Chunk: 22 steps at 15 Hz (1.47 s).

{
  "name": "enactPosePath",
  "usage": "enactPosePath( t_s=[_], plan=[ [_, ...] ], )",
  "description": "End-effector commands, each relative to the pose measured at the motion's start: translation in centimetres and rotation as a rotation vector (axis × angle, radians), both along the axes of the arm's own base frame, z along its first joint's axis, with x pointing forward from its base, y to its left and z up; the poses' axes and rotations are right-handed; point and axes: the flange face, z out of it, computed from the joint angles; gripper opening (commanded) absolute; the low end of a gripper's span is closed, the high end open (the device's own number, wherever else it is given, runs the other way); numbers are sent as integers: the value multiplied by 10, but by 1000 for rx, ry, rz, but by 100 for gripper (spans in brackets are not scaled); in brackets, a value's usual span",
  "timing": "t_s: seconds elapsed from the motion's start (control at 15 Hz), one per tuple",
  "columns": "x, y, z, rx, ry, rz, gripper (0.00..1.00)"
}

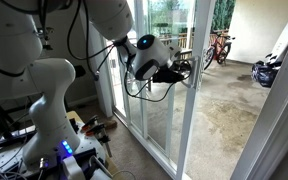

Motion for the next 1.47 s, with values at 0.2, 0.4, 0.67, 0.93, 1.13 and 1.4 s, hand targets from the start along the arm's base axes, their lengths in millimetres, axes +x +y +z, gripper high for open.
enactPosePath(
  t_s=[0.2,0.4,0.67,0.93,1.13,1.4],
  plan=[
    [1,12,-1,3,4,25,100],
    [1,14,-1,4,5,30,100],
    [11,34,18,-46,-11,57,100],
    [28,66,49,-133,-46,95,100],
    [27,70,51,-188,-38,91,100],
    [24,79,44,-243,-12,94,100]
  ],
)
